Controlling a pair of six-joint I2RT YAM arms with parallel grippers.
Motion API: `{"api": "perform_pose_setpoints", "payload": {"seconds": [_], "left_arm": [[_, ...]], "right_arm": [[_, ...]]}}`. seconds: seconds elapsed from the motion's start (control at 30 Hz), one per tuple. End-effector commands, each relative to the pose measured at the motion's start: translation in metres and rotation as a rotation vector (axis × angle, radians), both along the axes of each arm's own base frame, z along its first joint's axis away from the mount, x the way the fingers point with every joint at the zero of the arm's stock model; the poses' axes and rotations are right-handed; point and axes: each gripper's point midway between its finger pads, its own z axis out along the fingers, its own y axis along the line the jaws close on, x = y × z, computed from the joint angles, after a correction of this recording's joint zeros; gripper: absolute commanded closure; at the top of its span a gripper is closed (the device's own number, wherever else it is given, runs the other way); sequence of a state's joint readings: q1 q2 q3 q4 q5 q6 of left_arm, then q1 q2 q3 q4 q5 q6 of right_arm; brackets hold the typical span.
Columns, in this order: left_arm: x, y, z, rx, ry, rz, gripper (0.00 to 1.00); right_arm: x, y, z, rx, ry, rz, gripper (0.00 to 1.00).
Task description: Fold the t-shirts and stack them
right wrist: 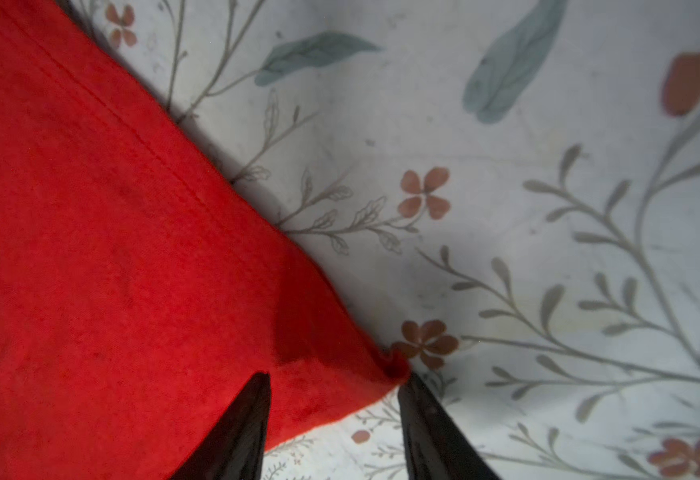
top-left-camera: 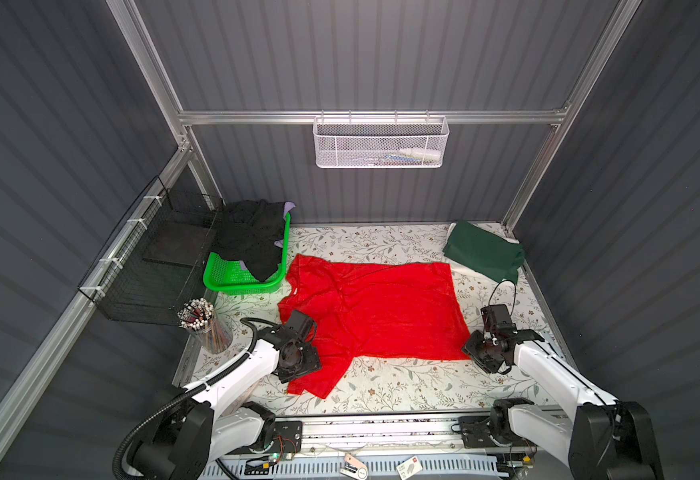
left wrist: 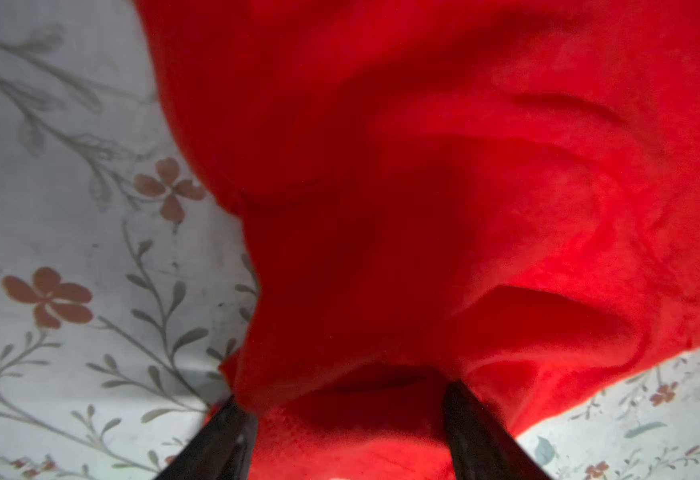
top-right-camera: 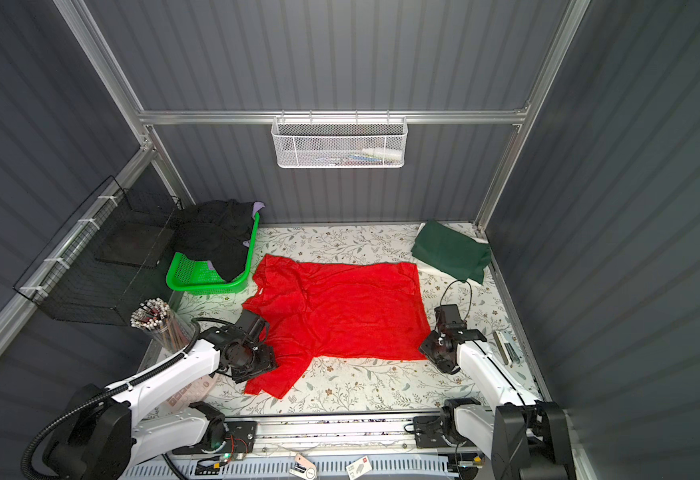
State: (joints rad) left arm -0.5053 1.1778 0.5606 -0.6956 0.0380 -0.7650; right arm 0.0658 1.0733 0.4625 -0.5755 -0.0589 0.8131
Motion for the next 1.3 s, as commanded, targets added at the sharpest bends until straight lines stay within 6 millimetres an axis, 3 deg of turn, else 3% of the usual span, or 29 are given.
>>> {"api": "perform_pose_setpoints", "payload": {"seconds": [0.0,0.2,0.33,0.47,0.77,1.03,1.27], "left_arm": [[-0.011,0.002,-0.014,0.011,0.055,0.014,0.35],[-0.011,0.001,-0.017,0.014,0.065,0.007,0.64],[-0.007,0.0,-0.014,0.013,0.059,-0.002,0.76],[-0.006,-0.001,-0.012,0.014,0.053,-0.01,1.0],[0.001,-0.011,0.009,-0.044,0.008,-0.02,1.0],[0.025,-0.018,0.042,-0.03,-0.046,-0.051,1.0],[0.039,-0.024,0.06,-0.026,-0.07,-0.065,1.0]], "right_arm": [[-0.014,-0.007,-0.008,-0.038,0.036,-0.007,0.56],[-0.009,-0.007,-0.005,-0.044,0.01,0.021,0.76],[-0.004,-0.006,-0.001,-0.044,-0.006,0.035,0.88],[-0.003,-0.002,-0.001,-0.019,-0.011,0.041,0.96],[0.001,0.001,0.006,-0.002,-0.048,0.037,1.0],[0.008,0.007,0.025,0.032,-0.079,0.04,1.0],[0.021,0.015,0.06,0.083,-0.179,0.04,1.0]]}}
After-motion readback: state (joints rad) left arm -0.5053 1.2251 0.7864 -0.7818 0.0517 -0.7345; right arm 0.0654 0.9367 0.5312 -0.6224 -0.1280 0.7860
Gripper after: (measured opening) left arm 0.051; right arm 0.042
